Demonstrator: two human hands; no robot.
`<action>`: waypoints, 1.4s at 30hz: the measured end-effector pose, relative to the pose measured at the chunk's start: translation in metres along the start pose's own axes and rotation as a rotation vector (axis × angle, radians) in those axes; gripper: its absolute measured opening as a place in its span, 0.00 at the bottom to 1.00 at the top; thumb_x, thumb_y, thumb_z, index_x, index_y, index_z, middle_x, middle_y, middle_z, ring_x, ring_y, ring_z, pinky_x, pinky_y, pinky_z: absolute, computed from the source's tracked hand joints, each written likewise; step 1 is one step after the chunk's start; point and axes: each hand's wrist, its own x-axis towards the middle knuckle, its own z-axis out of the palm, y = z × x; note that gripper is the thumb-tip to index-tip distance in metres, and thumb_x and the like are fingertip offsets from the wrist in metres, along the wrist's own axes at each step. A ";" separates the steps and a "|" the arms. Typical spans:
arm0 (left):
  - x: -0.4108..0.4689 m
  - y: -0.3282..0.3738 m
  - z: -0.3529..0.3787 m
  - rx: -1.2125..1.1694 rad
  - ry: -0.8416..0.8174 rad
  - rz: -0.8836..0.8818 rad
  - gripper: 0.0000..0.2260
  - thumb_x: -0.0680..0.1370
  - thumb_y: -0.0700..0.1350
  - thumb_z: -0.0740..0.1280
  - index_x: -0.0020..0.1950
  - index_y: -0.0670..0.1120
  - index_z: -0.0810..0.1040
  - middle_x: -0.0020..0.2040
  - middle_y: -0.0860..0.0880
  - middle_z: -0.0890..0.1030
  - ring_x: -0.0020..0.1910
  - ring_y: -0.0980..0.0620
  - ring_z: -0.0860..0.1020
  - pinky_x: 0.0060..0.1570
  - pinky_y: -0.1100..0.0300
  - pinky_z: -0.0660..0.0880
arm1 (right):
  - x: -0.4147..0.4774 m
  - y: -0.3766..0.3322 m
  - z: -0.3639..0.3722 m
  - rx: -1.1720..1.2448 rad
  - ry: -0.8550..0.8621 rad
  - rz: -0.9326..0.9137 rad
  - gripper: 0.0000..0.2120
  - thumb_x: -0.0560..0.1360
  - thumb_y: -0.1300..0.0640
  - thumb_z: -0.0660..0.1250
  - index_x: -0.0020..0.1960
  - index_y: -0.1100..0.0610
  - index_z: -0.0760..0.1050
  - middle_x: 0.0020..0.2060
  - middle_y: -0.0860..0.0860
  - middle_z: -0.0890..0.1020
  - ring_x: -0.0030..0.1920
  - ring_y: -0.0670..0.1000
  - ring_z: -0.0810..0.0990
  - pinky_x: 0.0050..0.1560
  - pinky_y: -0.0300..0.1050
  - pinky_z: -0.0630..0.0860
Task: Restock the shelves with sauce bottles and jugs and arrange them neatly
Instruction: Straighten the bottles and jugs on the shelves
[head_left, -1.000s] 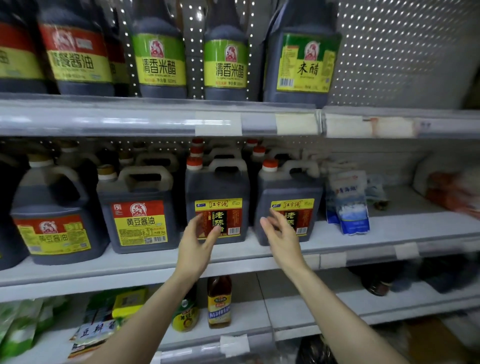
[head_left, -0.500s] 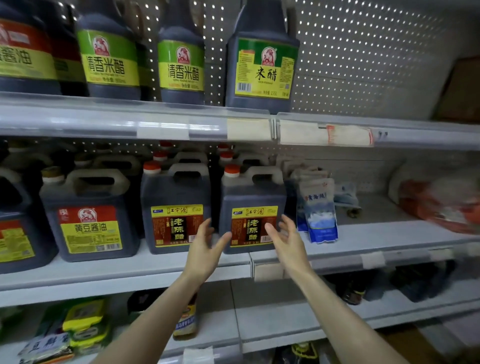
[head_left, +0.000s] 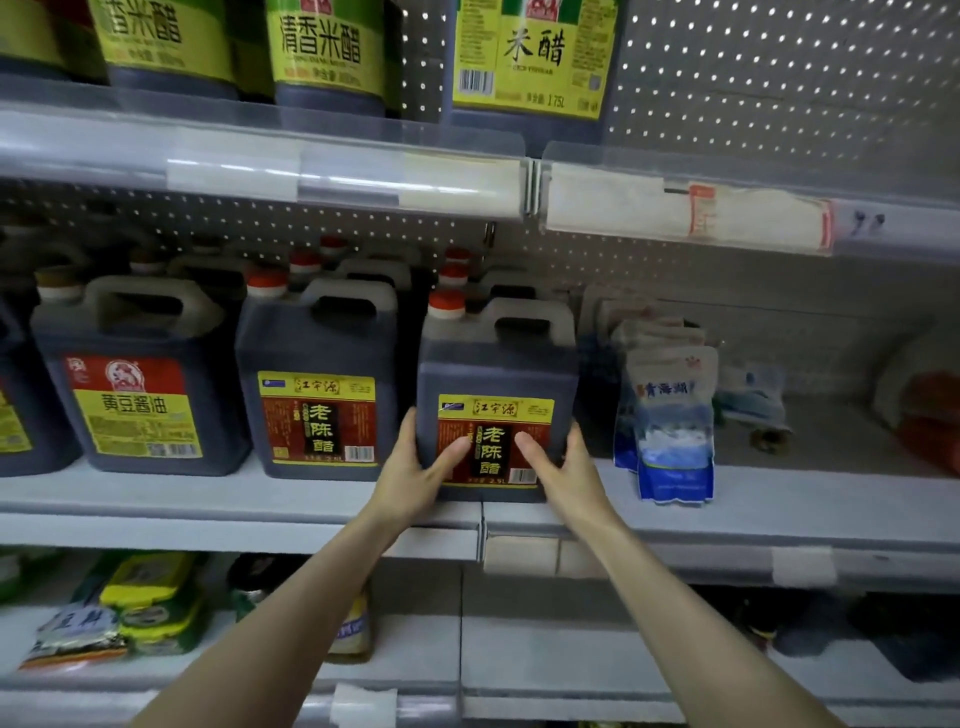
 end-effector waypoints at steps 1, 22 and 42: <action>0.002 -0.001 0.000 -0.004 -0.003 0.005 0.28 0.75 0.50 0.68 0.73 0.51 0.62 0.60 0.56 0.77 0.58 0.62 0.76 0.55 0.66 0.75 | 0.003 0.003 0.000 0.001 -0.005 0.005 0.32 0.75 0.46 0.67 0.75 0.48 0.58 0.60 0.43 0.75 0.58 0.43 0.75 0.49 0.33 0.72; 0.027 -0.016 0.005 -0.062 0.025 0.009 0.17 0.78 0.46 0.66 0.64 0.53 0.64 0.54 0.56 0.77 0.50 0.62 0.77 0.42 0.73 0.75 | 0.029 0.018 0.011 -0.018 0.035 0.009 0.43 0.66 0.36 0.66 0.76 0.51 0.58 0.65 0.48 0.76 0.64 0.50 0.76 0.66 0.53 0.74; 0.031 -0.027 0.010 -0.094 0.056 0.034 0.17 0.78 0.49 0.66 0.64 0.55 0.64 0.55 0.60 0.77 0.54 0.62 0.76 0.52 0.66 0.74 | 0.032 0.021 0.016 0.006 0.044 0.037 0.45 0.66 0.35 0.64 0.77 0.52 0.55 0.68 0.50 0.73 0.67 0.52 0.73 0.67 0.52 0.72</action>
